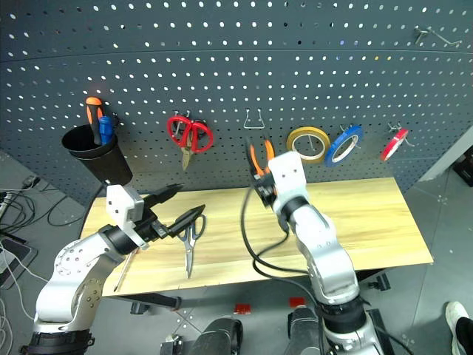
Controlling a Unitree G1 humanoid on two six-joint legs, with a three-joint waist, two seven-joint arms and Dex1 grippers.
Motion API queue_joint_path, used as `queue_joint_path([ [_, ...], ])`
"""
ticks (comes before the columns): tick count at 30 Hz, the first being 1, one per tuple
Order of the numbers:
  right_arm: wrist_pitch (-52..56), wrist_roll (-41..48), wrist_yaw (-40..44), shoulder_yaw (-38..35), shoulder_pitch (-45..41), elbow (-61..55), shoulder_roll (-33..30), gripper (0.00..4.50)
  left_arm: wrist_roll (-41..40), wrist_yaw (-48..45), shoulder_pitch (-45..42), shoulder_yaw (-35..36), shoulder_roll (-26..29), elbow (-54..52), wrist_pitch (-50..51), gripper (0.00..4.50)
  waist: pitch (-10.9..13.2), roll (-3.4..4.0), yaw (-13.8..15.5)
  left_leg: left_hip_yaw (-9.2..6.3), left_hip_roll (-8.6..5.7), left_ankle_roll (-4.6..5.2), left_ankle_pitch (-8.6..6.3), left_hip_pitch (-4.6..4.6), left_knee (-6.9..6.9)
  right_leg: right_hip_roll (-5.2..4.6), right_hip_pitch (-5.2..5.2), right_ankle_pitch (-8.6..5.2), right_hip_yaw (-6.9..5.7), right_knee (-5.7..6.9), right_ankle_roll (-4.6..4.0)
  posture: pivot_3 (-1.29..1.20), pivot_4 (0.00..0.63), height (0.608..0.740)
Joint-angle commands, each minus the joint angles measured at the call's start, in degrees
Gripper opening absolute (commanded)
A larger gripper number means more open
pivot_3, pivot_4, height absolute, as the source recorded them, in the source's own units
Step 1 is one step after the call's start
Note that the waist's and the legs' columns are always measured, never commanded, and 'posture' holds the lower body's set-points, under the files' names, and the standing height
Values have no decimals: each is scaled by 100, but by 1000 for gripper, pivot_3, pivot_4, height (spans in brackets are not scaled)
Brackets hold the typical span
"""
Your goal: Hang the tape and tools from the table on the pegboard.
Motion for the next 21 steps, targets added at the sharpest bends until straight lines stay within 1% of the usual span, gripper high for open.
queue_joint_path([
  [1,-944,-65,-242,-156,-853,523,255,2730,-133,241,-122,119,22,-346,177,3994,0,0,22,0,0,-2,1,0,0,1,-1,0,0,1,-1,13,190,740],
  [3,-1504,-83,-443,-336,-1502,1252,363,2730,-233,356,-270,80,43,-472,383,3994,0,0,38,-2,3,-3,2,-1,-3,3,-2,0,-4,0,-1,13,190,740],
  [5,-1948,-97,-603,-472,-1965,1870,419,2730,-314,450,-398,70,42,-560,551,3994,0,0,44,-4,3,-5,3,-3,-3,4,-4,1,-5,1,-2,30,189,740],
  [8,-2906,-208,-834,-622,-2756,3079,373,2730,-395,617,-700,-24,-13,-709,758,3994,0,0,44,-3,2,-6,4,-3,-2,4,-4,2,-4,2,-3,39,190,740],
  [11,-3645,-299,-962,-710,-3217,4043,304,2730,-439,711,-928,-114,-51,-781,895,3994,0,0,39,-1,4,-7,5,-2,-4,6,-5,2,-4,2,-4,73,193,740],
  [13,-4229,-492,-1057,-675,-3414,4758,170,2730,-439,750,-1066,-193,-88,-801,960,3994,0,0,38,-1,6,-8,5,-2,-6,9,-6,2,-6,1,-4,73,193,740],
  [16,-4781,-620,-1135,-686,-3468,5603,38,2730,-395,743,-1171,-273,-120,-759,974,3994,0,0,41,2,6,-8,6,-2,-5,9,-5,2,-5,1,-4,83,197,740],
  [21,-5212,-800,-1266,-644,-3298,6219,-38,2730,-324,706,-1211,-364,-141,-664,907,3994,4,3,40,3,9,-9,7,-5,-6,10,-9,2,-3,2,-4,94,207,740],
])
